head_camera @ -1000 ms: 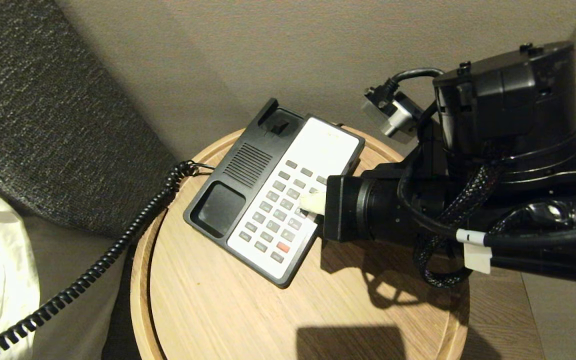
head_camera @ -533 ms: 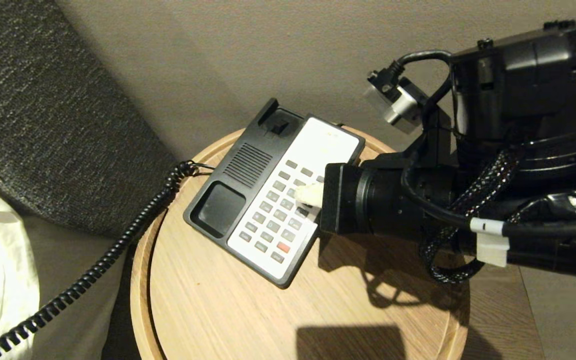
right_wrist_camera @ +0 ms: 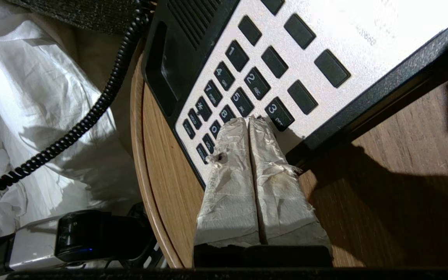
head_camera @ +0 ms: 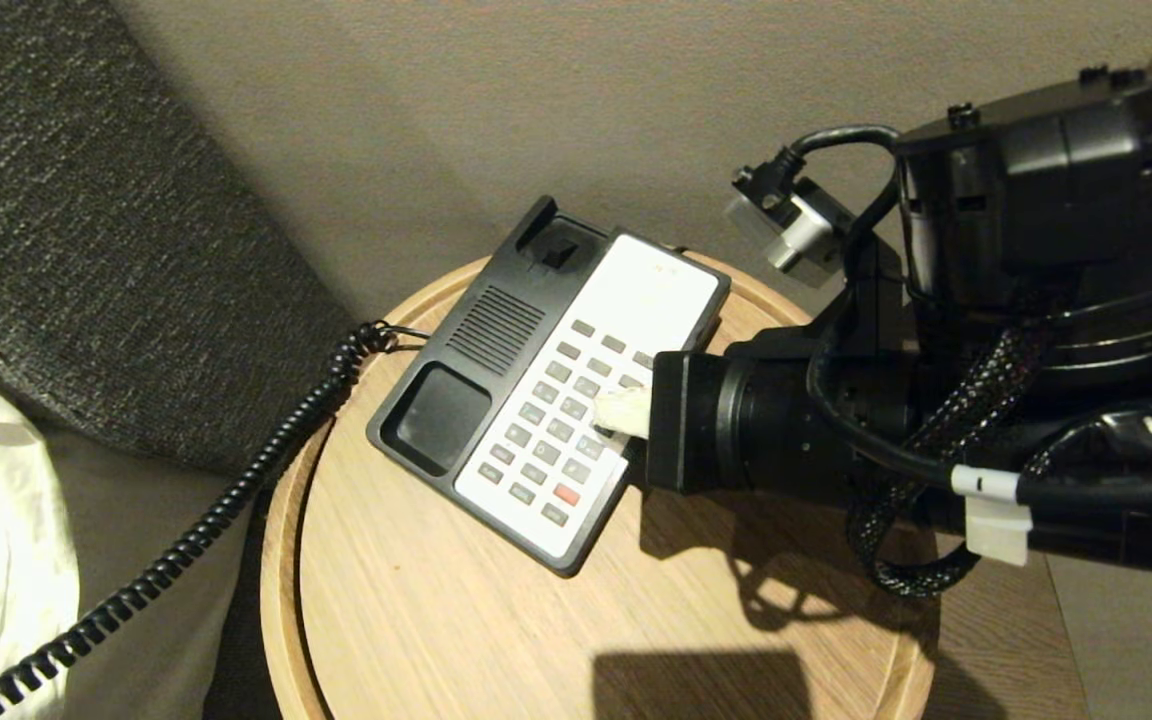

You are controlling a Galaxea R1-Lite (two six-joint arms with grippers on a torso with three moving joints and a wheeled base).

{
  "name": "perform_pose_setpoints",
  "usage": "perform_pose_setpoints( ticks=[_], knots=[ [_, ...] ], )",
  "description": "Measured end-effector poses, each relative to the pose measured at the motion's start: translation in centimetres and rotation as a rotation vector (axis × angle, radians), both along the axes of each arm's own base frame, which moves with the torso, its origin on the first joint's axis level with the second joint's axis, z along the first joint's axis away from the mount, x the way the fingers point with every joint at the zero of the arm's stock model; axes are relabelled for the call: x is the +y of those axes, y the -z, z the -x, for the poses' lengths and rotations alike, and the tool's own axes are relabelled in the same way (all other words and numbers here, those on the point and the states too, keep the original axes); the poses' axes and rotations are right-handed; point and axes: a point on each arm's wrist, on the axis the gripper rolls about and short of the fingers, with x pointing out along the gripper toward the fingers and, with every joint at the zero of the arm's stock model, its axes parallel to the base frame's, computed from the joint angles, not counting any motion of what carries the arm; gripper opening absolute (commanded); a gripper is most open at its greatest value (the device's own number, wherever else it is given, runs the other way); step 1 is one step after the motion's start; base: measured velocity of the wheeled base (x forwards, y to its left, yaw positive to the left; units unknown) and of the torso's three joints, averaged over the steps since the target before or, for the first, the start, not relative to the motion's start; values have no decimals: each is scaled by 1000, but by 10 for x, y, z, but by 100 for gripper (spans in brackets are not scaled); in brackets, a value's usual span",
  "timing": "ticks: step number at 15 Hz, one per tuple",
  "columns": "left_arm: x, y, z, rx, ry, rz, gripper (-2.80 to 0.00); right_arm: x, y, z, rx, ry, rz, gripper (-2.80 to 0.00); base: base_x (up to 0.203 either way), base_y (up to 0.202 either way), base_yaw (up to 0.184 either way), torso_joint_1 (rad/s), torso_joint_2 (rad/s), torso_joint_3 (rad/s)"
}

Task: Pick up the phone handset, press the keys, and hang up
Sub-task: Dial the number

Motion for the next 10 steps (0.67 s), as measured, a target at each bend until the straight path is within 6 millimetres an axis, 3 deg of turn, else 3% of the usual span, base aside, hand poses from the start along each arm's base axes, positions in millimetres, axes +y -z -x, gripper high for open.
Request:
perform_pose_setpoints(
  ticks=[10],
  knots=[
    [1,-1,1,-5,0,4,-280,4,7,-3,-16,-2,30,-280,0,0,0,0,0,0]
  ],
)
